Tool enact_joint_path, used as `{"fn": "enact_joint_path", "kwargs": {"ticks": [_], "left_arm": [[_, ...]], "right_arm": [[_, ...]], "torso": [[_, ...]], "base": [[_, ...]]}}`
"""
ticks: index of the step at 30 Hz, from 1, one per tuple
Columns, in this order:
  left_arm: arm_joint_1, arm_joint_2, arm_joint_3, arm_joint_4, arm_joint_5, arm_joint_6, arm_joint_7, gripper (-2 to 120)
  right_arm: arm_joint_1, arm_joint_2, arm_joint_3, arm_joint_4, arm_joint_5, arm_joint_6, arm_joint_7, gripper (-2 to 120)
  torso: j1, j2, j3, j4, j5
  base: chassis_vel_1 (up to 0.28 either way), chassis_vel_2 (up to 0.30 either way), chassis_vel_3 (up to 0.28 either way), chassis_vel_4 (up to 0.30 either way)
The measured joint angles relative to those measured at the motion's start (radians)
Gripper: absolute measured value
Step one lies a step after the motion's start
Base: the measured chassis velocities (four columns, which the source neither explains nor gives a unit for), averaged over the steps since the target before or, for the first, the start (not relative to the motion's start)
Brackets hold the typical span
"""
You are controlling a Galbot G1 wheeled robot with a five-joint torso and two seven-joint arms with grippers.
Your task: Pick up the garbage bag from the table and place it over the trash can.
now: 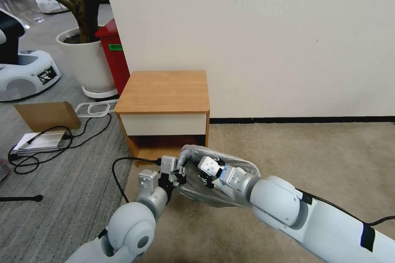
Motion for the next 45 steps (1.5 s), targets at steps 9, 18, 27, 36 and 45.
{"fn": "enact_joint_path", "kwargs": {"ticks": [9, 18, 27, 36, 45], "left_arm": [[0.015, 0.0, -0.006, -0.037, 0.046, -0.01, 0.017, 3], [0.017, -0.001, -0.005, -0.045, 0.097, -0.01, 0.047, 3], [0.021, -0.004, -0.001, -0.051, 0.125, -0.013, 0.061, 3], [0.027, -0.007, -0.001, -0.063, 0.128, -0.014, 0.063, 3], [0.042, -0.018, 0.001, -0.069, 0.122, -0.014, 0.063, 3]], "right_arm": [[0.027, -0.006, -0.069, -0.051, -0.076, 0.003, -0.047, 0], [0.039, -0.004, -0.068, -0.099, -0.181, 0.004, -0.129, 0], [0.047, 0.021, -0.06, -0.141, -0.228, 0.005, -0.189, 0], [0.062, 0.045, -0.059, -0.186, -0.292, 0.005, -0.255, 0], [0.061, 0.061, -0.06, -0.224, -0.295, 0.005, -0.253, 0]], "torso": [[0.0, 0.0, 0.0, 0.0001, 0.0001], [0.0, 0.0, 0.0, 0.0001, 0.0], [0.0, 0.0, 0.0, 0.0001, 0.0], [0.0, 0.0, 0.0, 0.0001, 0.0], [0.0, 0.0, 0.0, 0.0001, 0.0]], "base": [[0.0, 0.0, 0.0, 0.0], [0.0, 0.0, 0.0, 0.0], [0.0, 0.0, 0.0, 0.0], [0.0, 0.0, 0.0, 0.0], [0.0, 0.0, 0.0, 0.0]]}}
